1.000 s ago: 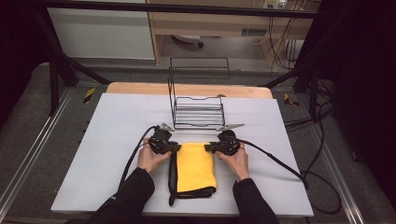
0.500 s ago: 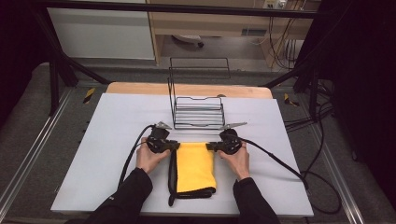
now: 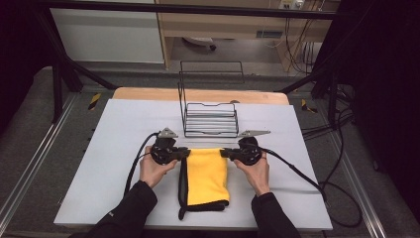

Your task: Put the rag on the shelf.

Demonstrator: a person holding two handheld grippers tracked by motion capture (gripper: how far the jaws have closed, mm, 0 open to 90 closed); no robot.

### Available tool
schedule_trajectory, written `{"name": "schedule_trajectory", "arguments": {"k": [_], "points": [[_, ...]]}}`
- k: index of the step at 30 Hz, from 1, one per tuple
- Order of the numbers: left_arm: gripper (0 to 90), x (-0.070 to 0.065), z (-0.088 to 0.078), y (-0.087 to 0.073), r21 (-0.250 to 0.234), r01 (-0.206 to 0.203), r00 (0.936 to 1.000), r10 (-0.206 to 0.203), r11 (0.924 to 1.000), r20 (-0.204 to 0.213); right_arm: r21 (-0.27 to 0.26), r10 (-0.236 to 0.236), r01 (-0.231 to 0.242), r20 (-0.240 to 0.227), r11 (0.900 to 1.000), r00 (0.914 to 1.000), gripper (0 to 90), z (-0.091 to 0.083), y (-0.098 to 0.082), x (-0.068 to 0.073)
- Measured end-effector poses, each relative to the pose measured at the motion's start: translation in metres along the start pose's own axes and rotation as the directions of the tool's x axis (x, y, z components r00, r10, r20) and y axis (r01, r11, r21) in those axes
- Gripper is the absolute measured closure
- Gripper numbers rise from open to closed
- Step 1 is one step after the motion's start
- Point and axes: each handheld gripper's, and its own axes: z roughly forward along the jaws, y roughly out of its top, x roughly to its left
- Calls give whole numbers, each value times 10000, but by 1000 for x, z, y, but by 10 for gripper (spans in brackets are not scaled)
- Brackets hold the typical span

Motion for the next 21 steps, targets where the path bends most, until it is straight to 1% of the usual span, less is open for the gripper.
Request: {"name": "schedule_trajectory", "arguments": {"k": [2,5,9,13,17,18,21], "points": [[791,-3,-4,0,-136,-51,10000,51,9999,-11,-149,-57,57,-22,9999,10000,838,-4,1,3],[792,-5,-11,1,-259,-161,9999,161,9995,-14,-313,-367,369,62,9988,9993,838,-9,4,10],[791,-8,-21,1,-555,-280,9996,280,9981,-2,-596,-581,582,31,9965,9983,838,-17,8,18],[792,-12,-29,4,-705,-455,9989,448,9965,-111,-791,-810,813,71,9936,9967,838,-24,12,25],[791,-16,-35,6,-931,-577,9983,569,9940,-105,-1020,-904,904,42,9907,9959,839,-30,14,28],[791,-18,-36,7,-982,-594,9982,587,9934,-106,-1049,-866,868,64,9907,9962,839,-31,14,28],[792,-22,-39,10,-1095,-752,9971,734,9911,-208,-1183,-934,936,68,9886,9956,839,-35,15,29]]}}
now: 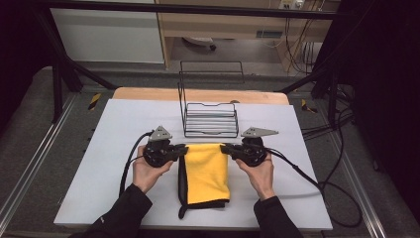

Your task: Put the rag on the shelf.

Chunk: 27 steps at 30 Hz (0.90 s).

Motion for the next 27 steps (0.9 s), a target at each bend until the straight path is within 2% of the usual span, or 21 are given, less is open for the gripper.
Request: {"name": "schedule_trajectory", "arguments": {"k": [15,27], "points": [[792,-12,-21,18,-875,-259,9997,257,9958,-34,-895,-591,609,227,9941,9980,840,-25,17,15],[792,-21,-34,35,-1560,-573,9983,559,9861,-132,-1606,-781,831,373,9835,9962,840,-44,31,21]]}}
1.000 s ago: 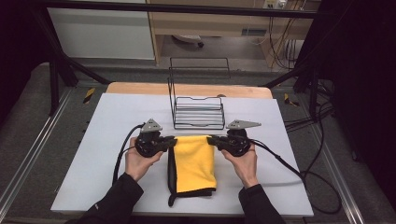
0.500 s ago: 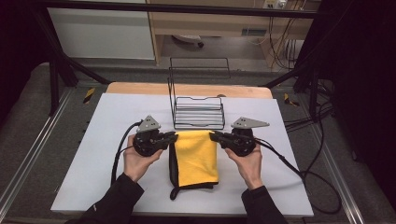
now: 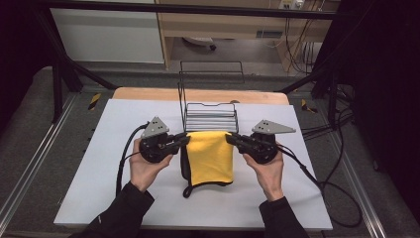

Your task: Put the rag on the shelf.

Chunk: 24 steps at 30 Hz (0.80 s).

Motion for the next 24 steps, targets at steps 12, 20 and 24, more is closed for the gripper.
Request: {"name": "schedule_trajectory", "arguments": {"k": [12,20,24], "points": [[792,-3,-7,16,-526,-155,9999,152,9985,-59,-499,-382,392,204,9980,9991,841,-10,17,4],[792,-3,-9,25,-985,-168,9997,149,9950,-203,-926,-589,621,370,9938,9976,841,-14,26,6],[792,-3,-11,30,-1247,-157,9996,128,9921,-236,-1139,-665,712,441,9909,9968,842,-16,31,7]]}}
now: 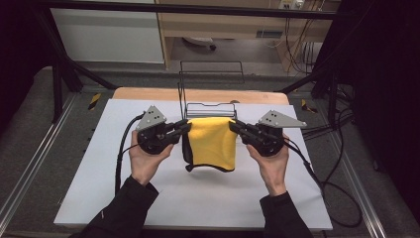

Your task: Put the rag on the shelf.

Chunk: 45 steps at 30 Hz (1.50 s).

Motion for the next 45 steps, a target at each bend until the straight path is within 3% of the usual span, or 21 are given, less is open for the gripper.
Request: {"name": "schedule_trajectory", "arguments": {"k": [17,35,45], "points": [[794,-1,-2,23,-1337,28,9999,-44,9910,-115,-1363,-292,357,498,9900,9983,843,-6,16,0],[794,4,-10,49,-2477,96,9994,-173,9688,-290,-2418,-733,952,979,9657,9925,843,-6,46,6],[795,6,-9,64,-2918,23,9995,-118,9565,-308,-2713,-935,1245,1244,9544,9878,843,-6,62,5]]}}
